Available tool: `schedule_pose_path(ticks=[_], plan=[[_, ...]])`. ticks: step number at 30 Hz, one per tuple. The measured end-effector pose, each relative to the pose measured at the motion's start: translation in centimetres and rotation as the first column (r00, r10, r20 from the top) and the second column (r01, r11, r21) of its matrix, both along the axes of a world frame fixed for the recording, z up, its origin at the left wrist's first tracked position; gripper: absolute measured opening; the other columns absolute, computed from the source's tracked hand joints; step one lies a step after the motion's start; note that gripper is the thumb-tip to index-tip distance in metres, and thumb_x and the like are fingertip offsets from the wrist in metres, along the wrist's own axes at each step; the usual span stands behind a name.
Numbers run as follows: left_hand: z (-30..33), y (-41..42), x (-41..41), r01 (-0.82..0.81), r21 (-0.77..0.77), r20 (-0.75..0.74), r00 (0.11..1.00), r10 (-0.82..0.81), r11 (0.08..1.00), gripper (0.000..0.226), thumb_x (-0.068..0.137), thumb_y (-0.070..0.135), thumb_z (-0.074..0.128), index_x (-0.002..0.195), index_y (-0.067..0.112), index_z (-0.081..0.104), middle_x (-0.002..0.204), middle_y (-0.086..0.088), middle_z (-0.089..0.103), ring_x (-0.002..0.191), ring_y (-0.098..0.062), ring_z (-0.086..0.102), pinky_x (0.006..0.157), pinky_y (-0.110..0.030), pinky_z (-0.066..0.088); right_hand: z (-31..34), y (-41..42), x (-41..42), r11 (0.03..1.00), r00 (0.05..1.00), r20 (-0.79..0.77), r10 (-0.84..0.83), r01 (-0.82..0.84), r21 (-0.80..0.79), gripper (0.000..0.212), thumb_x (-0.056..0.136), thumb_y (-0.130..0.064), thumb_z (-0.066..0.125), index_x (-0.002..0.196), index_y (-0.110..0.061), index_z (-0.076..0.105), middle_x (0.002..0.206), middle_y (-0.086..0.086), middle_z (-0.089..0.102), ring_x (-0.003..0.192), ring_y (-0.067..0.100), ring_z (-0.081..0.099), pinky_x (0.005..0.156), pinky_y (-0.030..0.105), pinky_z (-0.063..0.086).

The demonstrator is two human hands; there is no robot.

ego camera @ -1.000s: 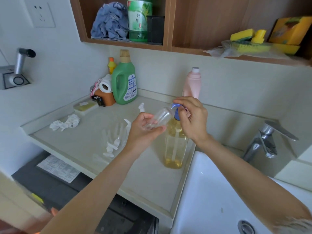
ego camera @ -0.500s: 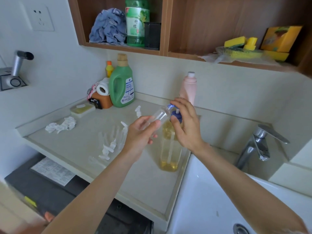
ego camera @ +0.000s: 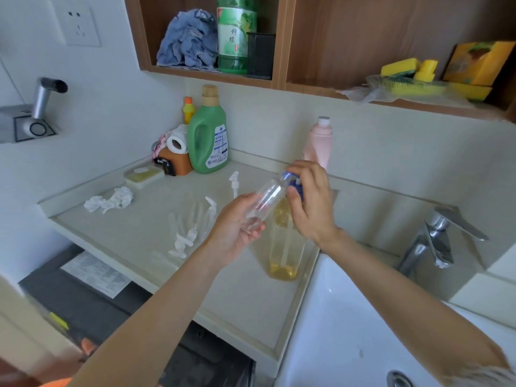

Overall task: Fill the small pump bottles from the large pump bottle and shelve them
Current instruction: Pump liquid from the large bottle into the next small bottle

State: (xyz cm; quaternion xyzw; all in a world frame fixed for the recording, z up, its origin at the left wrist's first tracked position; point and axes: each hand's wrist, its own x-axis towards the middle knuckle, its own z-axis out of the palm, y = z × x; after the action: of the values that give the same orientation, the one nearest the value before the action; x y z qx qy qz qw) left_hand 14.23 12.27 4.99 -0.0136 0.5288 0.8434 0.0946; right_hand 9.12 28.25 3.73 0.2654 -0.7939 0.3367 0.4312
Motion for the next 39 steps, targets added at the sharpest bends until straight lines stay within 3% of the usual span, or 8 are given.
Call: schedule_pose_path(ticks=[2,6,9,16,22,28,35,39], plan=[[0.1,-0.1,0.2,0.034,-0.006,-0.041,0.999,-0.034,0.999,0.028,0.081,0.01,0.066,0.106,0.016,0.056,0.085,-0.003,0.059,0.055,-0.014,0.051,0.044,-0.017,0.04,0.9,0.5,-0.2,0.999,1.0,-0.006,0.002,-0.002,0.047,0.035,0.091,-0.021,0.042,0.107,0.002,0.063,0.11,0.015,0.059,0.106,0.024,0.052,0.092,0.013,0.038],[-0.2,-0.3,0.3,0.049,-0.004,-0.064,0.997,-0.049,0.999,0.028,0.085,-0.009,0.055,0.101,0.014,0.05,0.089,-0.006,0.057,0.059,-0.015,0.054,0.048,-0.018,0.044,1.3,1.1,-0.5,0.997,0.999,0.009,0.043,-0.043,0.067,0.037,0.095,-0.023,0.04,0.111,0.001,0.064,0.113,0.014,0.06,0.107,0.028,0.057,0.093,0.023,0.044],[-0.3,-0.3,0.2,0.044,-0.007,-0.076,0.996,-0.044,0.999,0.02,0.083,-0.003,0.061,0.091,0.011,0.049,0.079,-0.001,0.059,0.057,-0.014,0.055,0.049,-0.017,0.045,0.7,0.6,-0.2,0.997,0.997,0.038,0.07,-0.069,-0.028,0.036,0.095,-0.019,0.041,0.113,0.004,0.063,0.117,0.018,0.059,0.111,0.031,0.055,0.094,0.005,0.033],[-1.6,-0.2,0.0,0.091,0.028,-0.057,0.994,-0.089,0.995,0.021,0.078,0.026,0.062,0.091,0.011,0.058,0.077,0.005,0.067,0.058,-0.014,0.056,0.048,-0.019,0.045,-0.5,-0.9,-0.3,0.963,0.995,0.011,0.1,-0.094,-0.251,0.033,0.094,-0.014,0.04,0.108,0.004,0.065,0.114,0.011,0.059,0.113,0.031,0.054,0.101,0.024,0.038],[-2.5,-0.6,-0.5,0.101,-0.023,0.029,0.995,-0.1,0.995,0.047,0.074,0.042,0.062,0.103,0.006,0.059,0.076,0.002,0.064,0.051,-0.012,0.05,0.039,-0.015,0.036,-1.3,-1.4,-0.9,0.951,0.999,-0.025,0.026,-0.032,-0.307,0.032,0.089,-0.013,0.038,0.087,-0.001,0.068,0.095,0.0,0.064,0.095,0.019,0.058,0.087,0.028,0.042],[-1.8,-0.7,-0.3,0.116,0.034,0.064,0.991,-0.117,0.993,0.045,0.073,0.038,0.065,0.105,0.007,0.059,0.076,0.003,0.065,0.05,-0.012,0.05,0.039,-0.015,0.036,-0.2,-1.1,-0.3,0.965,0.999,0.012,0.03,-0.026,-0.263,0.033,0.089,-0.015,0.038,0.086,-0.004,0.07,0.09,0.001,0.065,0.092,0.016,0.056,0.087,0.016,0.037],[-0.7,-0.9,0.3,0.123,0.027,0.023,0.992,-0.123,0.992,0.03,0.068,0.013,0.067,0.095,0.012,0.055,0.075,0.001,0.062,0.055,-0.012,0.049,0.042,-0.014,0.038,3.7,1.0,-0.3,0.978,0.99,0.03,0.141,-0.134,-0.16,0.038,0.095,-0.018,0.037,0.088,-0.002,0.071,0.088,-0.024,0.059,0.09,0.012,0.06,0.082,0.025,0.046],[-1.0,-1.1,0.3,0.108,0.025,0.022,0.994,-0.108,0.994,0.031,0.072,0.021,0.068,0.099,0.01,0.056,0.083,0.0,0.059,0.056,-0.011,0.051,0.044,-0.014,0.041,2.6,1.1,-0.5,0.974,0.988,0.08,0.133,-0.116,-0.194,0.038,0.096,-0.019,0.038,0.093,-0.002,0.072,0.095,-0.011,0.064,0.095,0.009,0.06,0.088,0.018,0.045]])
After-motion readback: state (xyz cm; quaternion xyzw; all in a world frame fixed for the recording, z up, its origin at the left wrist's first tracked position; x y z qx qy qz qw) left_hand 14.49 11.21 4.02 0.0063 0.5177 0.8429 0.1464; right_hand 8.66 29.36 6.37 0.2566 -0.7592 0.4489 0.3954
